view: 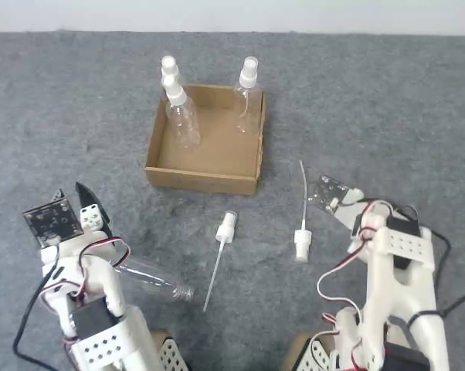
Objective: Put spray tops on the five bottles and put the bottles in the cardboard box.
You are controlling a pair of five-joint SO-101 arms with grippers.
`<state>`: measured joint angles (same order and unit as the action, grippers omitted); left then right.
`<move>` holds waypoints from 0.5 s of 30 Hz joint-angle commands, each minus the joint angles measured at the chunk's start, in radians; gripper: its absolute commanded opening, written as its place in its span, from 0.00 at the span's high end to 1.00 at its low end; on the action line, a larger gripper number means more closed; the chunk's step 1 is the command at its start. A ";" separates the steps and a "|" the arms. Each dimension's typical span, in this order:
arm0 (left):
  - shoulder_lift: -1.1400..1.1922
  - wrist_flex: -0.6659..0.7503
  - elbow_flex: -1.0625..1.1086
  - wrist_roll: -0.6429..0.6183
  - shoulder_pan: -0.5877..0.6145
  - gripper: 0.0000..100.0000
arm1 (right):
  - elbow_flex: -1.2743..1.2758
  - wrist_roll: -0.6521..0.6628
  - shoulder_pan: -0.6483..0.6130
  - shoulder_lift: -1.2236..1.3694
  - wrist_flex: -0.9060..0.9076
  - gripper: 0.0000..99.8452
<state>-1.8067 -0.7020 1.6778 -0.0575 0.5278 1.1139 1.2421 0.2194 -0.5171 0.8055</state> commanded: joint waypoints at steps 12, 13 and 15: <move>-0.018 0.035 0.001 0.000 -0.005 0.91 | 0.040 -0.058 -0.013 -0.045 -0.127 0.95; -0.018 0.035 0.001 0.000 -0.005 0.91 | 0.026 -0.084 -0.019 -0.045 -0.124 0.95; -0.018 0.035 0.001 0.000 -0.005 0.91 | -0.002 -0.147 -0.036 -0.045 -0.117 0.95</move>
<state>-1.8067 -0.7020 1.6778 -0.0575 0.5278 1.2014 1.1991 0.2271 -0.5309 0.6889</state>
